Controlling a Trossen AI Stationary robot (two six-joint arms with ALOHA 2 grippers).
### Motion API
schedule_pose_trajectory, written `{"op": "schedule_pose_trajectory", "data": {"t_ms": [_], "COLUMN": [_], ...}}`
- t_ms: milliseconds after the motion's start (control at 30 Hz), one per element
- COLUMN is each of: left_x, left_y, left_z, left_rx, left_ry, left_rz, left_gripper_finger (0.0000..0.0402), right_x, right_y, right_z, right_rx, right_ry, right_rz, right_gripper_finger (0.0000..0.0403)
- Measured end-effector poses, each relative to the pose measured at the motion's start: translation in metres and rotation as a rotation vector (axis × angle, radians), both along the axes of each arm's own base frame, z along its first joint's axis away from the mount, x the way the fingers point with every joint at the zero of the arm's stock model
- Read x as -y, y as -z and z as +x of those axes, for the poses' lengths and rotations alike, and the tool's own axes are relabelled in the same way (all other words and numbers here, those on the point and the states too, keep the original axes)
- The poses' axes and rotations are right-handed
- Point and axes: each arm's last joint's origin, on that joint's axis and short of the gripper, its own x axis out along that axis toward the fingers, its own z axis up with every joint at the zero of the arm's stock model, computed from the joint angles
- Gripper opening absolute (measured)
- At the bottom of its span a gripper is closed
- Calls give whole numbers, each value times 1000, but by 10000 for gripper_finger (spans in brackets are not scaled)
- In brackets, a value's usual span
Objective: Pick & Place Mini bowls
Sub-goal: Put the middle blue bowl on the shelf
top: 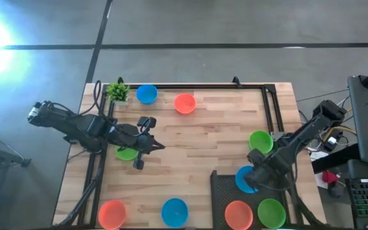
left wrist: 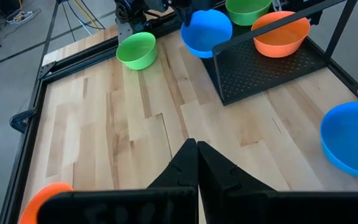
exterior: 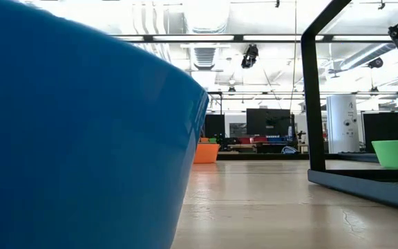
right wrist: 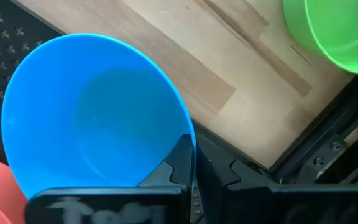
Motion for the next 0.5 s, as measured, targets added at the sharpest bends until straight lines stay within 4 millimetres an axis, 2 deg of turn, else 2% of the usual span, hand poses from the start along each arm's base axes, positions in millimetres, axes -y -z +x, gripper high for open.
{"op": "schedule_pose_trajectory", "data": {"t_ms": [300,500], "left_x": [0,0], "left_y": [0,0], "left_z": [0,0], "left_rx": [0,0], "left_ry": [0,0], "left_rz": [0,-1], "left_gripper_finger": [0,0], "right_x": [-10,-14], "right_y": [4,14], "right_z": [-4,-4], "right_rx": [5,43], "right_ry": [-2,6], "right_rz": [71,109], "right_gripper_finger": [8,8]}}
